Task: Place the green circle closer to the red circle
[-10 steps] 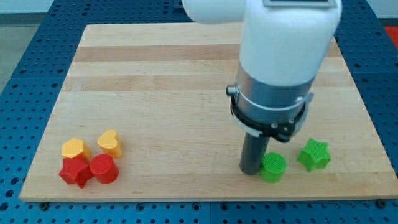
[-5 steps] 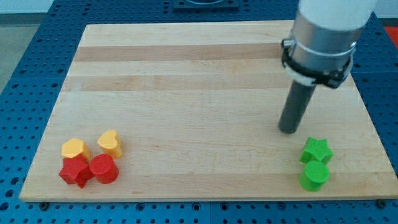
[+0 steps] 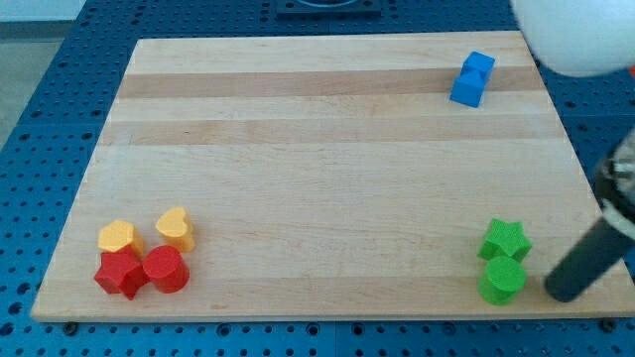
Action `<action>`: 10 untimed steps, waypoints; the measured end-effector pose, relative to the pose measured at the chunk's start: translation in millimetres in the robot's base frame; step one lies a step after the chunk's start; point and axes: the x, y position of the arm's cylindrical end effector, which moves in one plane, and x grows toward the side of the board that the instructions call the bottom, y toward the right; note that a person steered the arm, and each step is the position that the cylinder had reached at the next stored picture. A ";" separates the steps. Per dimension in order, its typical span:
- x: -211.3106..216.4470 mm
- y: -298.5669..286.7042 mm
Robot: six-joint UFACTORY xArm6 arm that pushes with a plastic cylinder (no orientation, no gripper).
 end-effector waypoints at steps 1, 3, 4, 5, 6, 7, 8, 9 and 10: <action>-1.2 -40.4; -6.6 -127.0; -6.7 -171.2; -6.8 -219.1; -6.8 -263.0; -6.8 -303.7; -6.8 -337.7; -5.1 -340.3; 16.3 -308.3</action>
